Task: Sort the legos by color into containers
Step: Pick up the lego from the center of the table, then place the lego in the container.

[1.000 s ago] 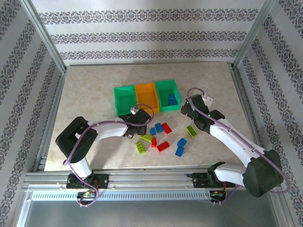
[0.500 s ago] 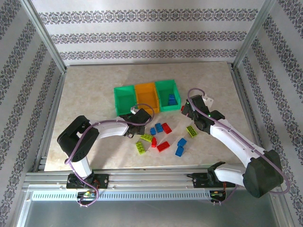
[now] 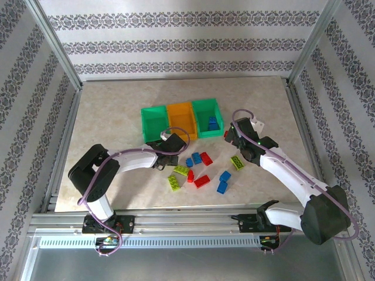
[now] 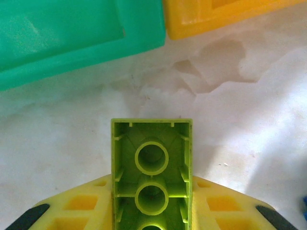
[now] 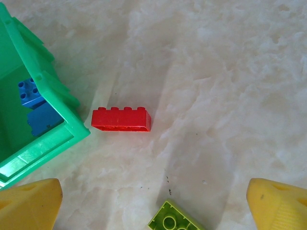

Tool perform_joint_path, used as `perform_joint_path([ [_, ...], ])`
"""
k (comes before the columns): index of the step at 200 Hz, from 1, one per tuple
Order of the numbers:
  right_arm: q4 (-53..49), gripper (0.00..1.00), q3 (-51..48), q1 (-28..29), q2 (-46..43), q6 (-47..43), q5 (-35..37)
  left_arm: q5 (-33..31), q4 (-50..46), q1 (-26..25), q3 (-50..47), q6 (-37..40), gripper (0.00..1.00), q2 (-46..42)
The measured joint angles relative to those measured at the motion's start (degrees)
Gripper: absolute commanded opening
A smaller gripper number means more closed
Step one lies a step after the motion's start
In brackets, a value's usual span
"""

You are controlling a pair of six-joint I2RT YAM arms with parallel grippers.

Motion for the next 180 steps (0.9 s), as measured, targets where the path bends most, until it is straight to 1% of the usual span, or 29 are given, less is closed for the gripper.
perform_joint_path([
  [37,0.00,0.98,0.00,0.00,0.00,0.20,0.00,-1.38,-0.31,0.00,-0.63,0.50,0.14,-6.32],
  [69,0.00,0.98,0.00,0.00,0.09,0.37,0.00,-2.38,-0.31,0.00,-0.87,1.07,0.13,-9.77],
  [140,0.02,0.98,0.00,0.00,0.52,0.39,-0.02,-4.90,-0.48,0.00,-1.27,2.12,0.12,-14.12],
  [180,0.04,0.98,0.00,0.00,1.27,0.39,-0.04,-6.60,-0.55,0.11,-1.25,3.52,0.12,-14.51],
])
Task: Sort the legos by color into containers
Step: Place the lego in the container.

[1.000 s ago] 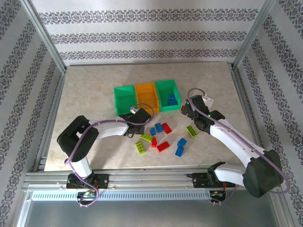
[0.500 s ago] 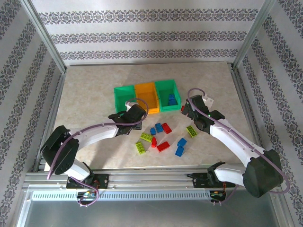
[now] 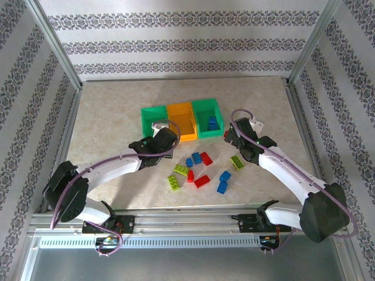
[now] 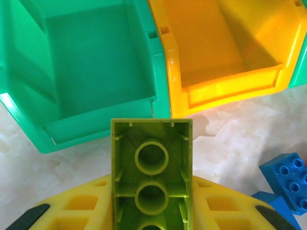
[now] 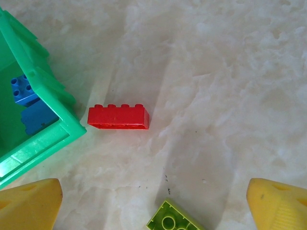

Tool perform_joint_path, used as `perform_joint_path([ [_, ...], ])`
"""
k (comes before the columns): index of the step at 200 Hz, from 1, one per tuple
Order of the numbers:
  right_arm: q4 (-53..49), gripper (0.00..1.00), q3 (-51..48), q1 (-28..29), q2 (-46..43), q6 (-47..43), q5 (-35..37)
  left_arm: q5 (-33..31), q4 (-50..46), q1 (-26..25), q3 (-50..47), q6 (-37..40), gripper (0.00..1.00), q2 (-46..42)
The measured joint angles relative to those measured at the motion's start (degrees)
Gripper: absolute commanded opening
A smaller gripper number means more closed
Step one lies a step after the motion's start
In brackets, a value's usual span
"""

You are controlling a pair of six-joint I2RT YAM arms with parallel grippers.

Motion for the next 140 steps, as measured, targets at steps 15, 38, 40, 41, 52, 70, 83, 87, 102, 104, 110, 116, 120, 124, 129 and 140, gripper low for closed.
perform_joint_path([
  [15,-0.02,0.99,0.00,0.00,0.00,0.00,-0.02,-0.44,0.00,0.59,0.00,0.48,0.13,0.00],
  [38,0.02,0.98,0.00,0.00,0.00,0.00,-0.17,-0.92,0.00,2.29,0.28,1.27,0.13,0.00],
  [40,0.02,0.98,0.00,0.00,0.00,0.00,-0.20,-0.92,0.00,2.54,0.35,1.33,0.13,0.00],
  [41,0.00,0.98,0.00,0.00,0.00,0.00,-0.20,-0.90,0.00,2.69,0.42,1.36,0.13,0.00],
  [52,0.02,0.98,0.00,0.00,0.02,0.00,-0.22,-0.94,0.02,3.93,0.98,1.81,0.13,0.00],
  [70,0.11,0.98,0.00,0.00,0.02,0.00,-0.42,-0.76,0.02,6.36,2.54,2.78,0.13,0.11],
  [83,0.31,0.98,0.00,0.00,0.02,0.00,-0.44,-0.63,0.02,8.20,4.31,3.43,0.14,0.81],
  [87,0.35,0.99,0.00,0.00,0.02,0.00,-0.46,-0.61,0.04,8.81,4.98,3.74,0.14,1.22],
  [102,0.46,0.98,0.00,0.00,0.02,0.00,-0.52,-0.44,0.07,10.60,7.28,4.57,0.14,2.86],
  [104,0.46,0.98,0.00,0.00,0.02,0.02,-0.55,-0.44,0.07,10.82,7.61,4.70,0.14,3.10],
  [110,0.48,0.98,0.00,0.00,0.02,0.02,-0.59,-0.31,0.04,11.43,8.46,5.05,0.14,3.89],
  [116,0.52,0.98,0.00,0.00,0.02,0.02,-0.59,-0.09,0.07,12.09,9.38,5.44,0.15,4.87],
  [120,0.57,0.98,0.00,0.00,0.02,0.02,-0.61,0.02,0.09,12.48,9.86,5.62,0.15,5.53],
  [124,0.61,0.98,0.00,0.00,0.02,0.02,-0.61,0.22,0.07,12.81,10.36,5.70,0.15,6.05],
  [129,0.66,0.98,0.00,0.00,0.02,0.02,-0.61,0.44,0.09,13.31,10.91,5.90,0.15,6.88],
  [140,0.70,0.98,0.00,0.00,0.02,0.02,-0.61,0.74,0.09,14.21,12.07,6.34,0.16,8.63],
])
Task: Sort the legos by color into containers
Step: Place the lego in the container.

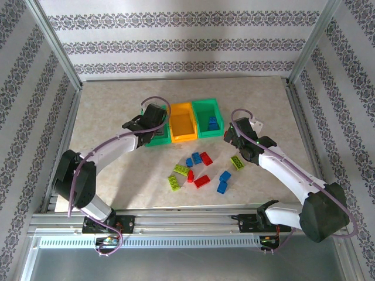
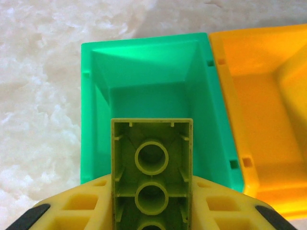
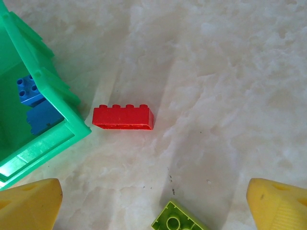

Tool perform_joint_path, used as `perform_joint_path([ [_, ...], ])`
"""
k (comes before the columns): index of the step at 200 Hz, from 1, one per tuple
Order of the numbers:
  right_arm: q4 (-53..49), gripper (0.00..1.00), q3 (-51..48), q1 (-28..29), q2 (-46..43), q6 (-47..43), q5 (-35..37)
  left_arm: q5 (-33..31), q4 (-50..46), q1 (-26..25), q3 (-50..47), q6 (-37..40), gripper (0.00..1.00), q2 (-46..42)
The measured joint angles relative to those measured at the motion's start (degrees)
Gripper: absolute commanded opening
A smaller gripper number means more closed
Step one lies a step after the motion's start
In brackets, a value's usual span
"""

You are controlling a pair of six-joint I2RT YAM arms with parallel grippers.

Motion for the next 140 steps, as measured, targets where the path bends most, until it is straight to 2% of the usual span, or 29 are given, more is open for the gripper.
perform_joint_path([
  [73,0.09,0.98,0.00,0.00,-0.04,0.09,0.02,2.71,-0.02,2.86,5.09,0.98,0.18,9.51],
  [110,0.09,0.98,0.00,0.00,-0.04,0.17,0.02,3.32,-0.04,2.95,5.09,0.96,0.35,11.61],
  [140,0.09,0.98,0.00,0.00,-0.04,0.17,0.02,3.30,-0.02,2.95,5.09,0.76,0.40,11.63],
])
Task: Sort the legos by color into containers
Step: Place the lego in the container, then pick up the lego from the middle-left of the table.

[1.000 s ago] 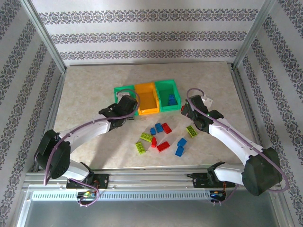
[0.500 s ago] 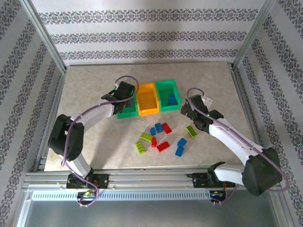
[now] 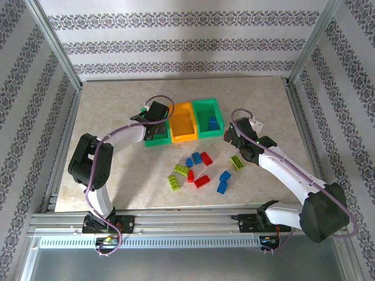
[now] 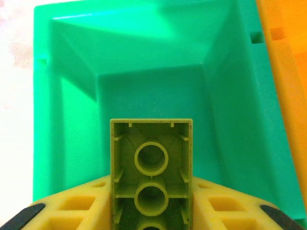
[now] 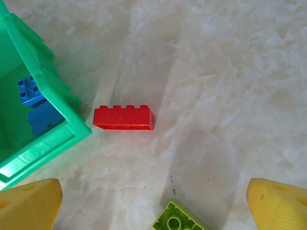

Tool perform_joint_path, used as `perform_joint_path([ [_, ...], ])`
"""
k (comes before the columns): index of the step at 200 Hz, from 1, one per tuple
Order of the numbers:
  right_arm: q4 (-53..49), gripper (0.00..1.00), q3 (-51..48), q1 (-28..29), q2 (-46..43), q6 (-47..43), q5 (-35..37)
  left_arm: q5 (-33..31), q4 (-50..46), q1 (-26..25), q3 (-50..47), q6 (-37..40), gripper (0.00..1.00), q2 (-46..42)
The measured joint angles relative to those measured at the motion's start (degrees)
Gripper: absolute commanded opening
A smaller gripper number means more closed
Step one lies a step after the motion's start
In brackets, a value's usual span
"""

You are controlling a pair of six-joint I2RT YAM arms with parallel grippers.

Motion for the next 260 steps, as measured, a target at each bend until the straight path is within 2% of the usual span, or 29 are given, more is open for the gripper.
perform_joint_path([
  [65,0.00,0.98,0.00,0.00,0.00,0.00,-0.02,0.02,0.04,0.00,-0.02,-0.44,0.44,-0.94],
  [96,0.00,0.98,0.00,0.00,0.00,0.00,-0.02,0.35,0.24,0.00,-1.03,-1.01,0.44,-4.46],
  [108,0.00,0.98,0.00,0.00,0.00,0.00,-0.02,1.11,0.31,0.00,-2.05,-1.51,0.48,-6.58],
  [127,0.00,0.98,0.00,0.00,0.00,0.00,-0.02,2.62,0.42,-0.02,-4.52,-2.64,0.56,-10.40],
  [163,0.00,0.98,0.00,0.00,0.00,0.02,-0.02,5.29,0.17,-0.98,-12.52,-5.62,0.81,-19.28],
  [170,0.00,0.98,0.00,0.00,0.00,0.02,-0.02,5.68,-0.13,-1.57,-13.94,-6.36,0.93,-20.65],
  [177,0.00,0.98,0.00,-0.02,0.00,0.02,-0.02,6.08,-0.59,-2.29,-15.10,-6.84,1.00,-21.81],
  [260,0.00,0.98,0.00,-0.35,0.55,1.42,-0.46,10.58,-6.73,-16.94,-22.40,-8.20,1.00,-26.60],
])
